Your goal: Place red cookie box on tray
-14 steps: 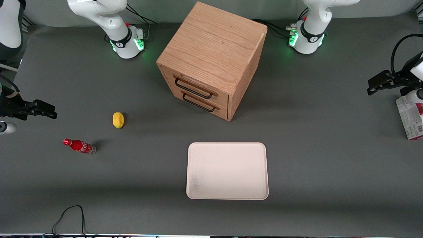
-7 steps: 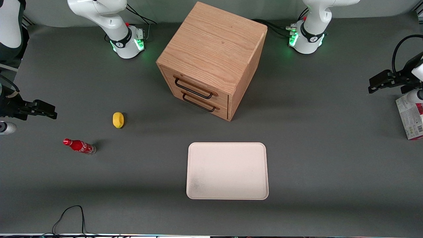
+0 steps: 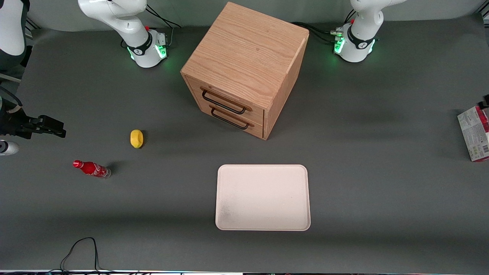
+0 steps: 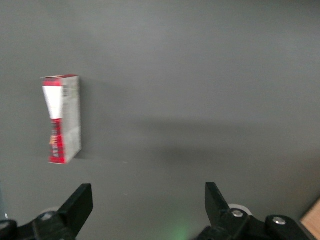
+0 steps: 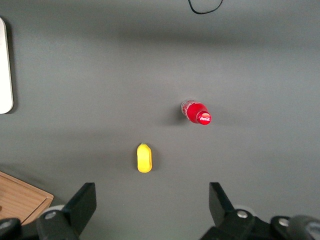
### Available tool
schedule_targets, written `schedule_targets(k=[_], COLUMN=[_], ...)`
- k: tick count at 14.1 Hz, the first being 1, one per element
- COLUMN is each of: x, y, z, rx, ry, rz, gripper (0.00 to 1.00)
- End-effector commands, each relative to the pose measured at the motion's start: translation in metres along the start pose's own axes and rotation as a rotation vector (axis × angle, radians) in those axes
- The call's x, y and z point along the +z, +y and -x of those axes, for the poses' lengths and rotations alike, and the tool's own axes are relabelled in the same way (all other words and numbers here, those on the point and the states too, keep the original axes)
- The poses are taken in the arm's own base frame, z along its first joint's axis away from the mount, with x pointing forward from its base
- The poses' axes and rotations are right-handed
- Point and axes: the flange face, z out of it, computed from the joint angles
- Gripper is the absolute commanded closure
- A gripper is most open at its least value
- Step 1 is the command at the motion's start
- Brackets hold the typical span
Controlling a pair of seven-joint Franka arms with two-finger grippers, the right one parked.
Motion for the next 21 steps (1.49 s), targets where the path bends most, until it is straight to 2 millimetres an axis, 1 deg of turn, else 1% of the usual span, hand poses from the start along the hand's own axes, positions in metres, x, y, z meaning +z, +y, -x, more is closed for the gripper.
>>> schedule_targets(k=[1,2,3,4,5,6,7,8,9,10,11,12,13,14,16,19,21], x=[0.025,0.036,0.044,0.054,0.060,0.065,0.067,0.072,0.081,0.086,0.093,0.105,0.122,0.147,0.184,0.220,0.245], y=[-0.078,-0.115,-0.146,-0.174,-0.199,-0.219,-0.233,-0.239,-0.245,-0.246,-0.248,-0.246,-0.237,-0.226,-0.216,-0.204,-0.205], z=[0.004,0.011,0.018,0.023,0.031,0.039,0.046,0.049,0.051,0.052,0.052,0.049,0.044,0.039,0.036,0.022,0.014], rx=[0.020,0.020,0.015,0.012,0.003,-0.006,-0.022,-0.051,-0.096,-0.147,-0.162,-0.154,-0.131,-0.093,-0.024,-0.004,-0.003], ry=[0.031,0.044,0.058,0.064,0.063,0.059,0.059,0.054,0.047,0.040,0.033,0.040,0.044,0.055,0.073,0.090,0.108], rz=[-0.002,-0.005,-0.011,-0.015,-0.023,-0.026,-0.024,-0.020,-0.012,-0.010,-0.012,-0.018,-0.022,-0.027,-0.035,-0.032,-0.041], gripper=[0.00,0.00,0.00,0.00,0.00,0.00,0.00,0.00,0.00,0.00,0.00,0.00,0.00,0.00,0.00,0.00,0.00])
